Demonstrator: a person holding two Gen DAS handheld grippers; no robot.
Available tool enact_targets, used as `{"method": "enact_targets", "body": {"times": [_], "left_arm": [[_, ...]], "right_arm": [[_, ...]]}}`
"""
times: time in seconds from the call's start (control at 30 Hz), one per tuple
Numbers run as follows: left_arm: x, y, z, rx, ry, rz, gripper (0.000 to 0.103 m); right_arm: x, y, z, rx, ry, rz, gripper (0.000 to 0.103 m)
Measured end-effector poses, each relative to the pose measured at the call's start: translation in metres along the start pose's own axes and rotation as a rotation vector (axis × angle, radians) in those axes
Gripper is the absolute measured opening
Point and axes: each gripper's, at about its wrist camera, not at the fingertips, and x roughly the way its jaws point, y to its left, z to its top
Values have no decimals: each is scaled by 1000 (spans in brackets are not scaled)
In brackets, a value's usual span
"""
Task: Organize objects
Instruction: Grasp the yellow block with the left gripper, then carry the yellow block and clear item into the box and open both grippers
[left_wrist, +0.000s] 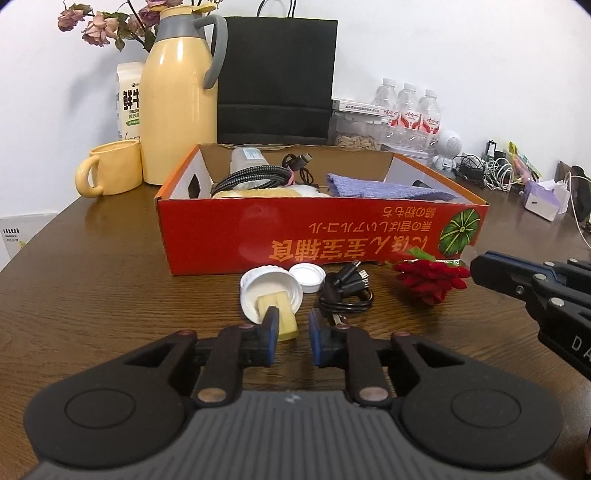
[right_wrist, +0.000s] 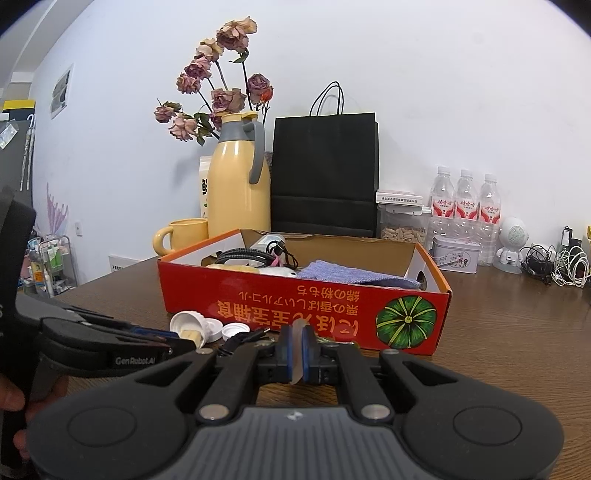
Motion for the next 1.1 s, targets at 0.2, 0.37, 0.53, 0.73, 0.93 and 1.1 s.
{"method": "enact_targets", "body": {"times": [0.2,0.37,0.53,0.73,0.93,1.1], "left_arm": [[0,5,2,-40,-16,41,31],[5,6,4,-51,5,61,36],[13,8,5,-71,41,56,36],[13,4,3,-43,55,45,22],[5,1,0,-35,21,27,22],[-12,-4,-5,-22,-32,25,22]], "right_arm": [[0,1,0,-2,-1,1,4],[-1,2,1,-4,0,4,4],[-1,2,1,-3,0,3,4],[-1,2,1,-3,0,4,4],[-1,2,1,-1,-1,7,4],[-1,1,0,-1,-3,9,4]]}}
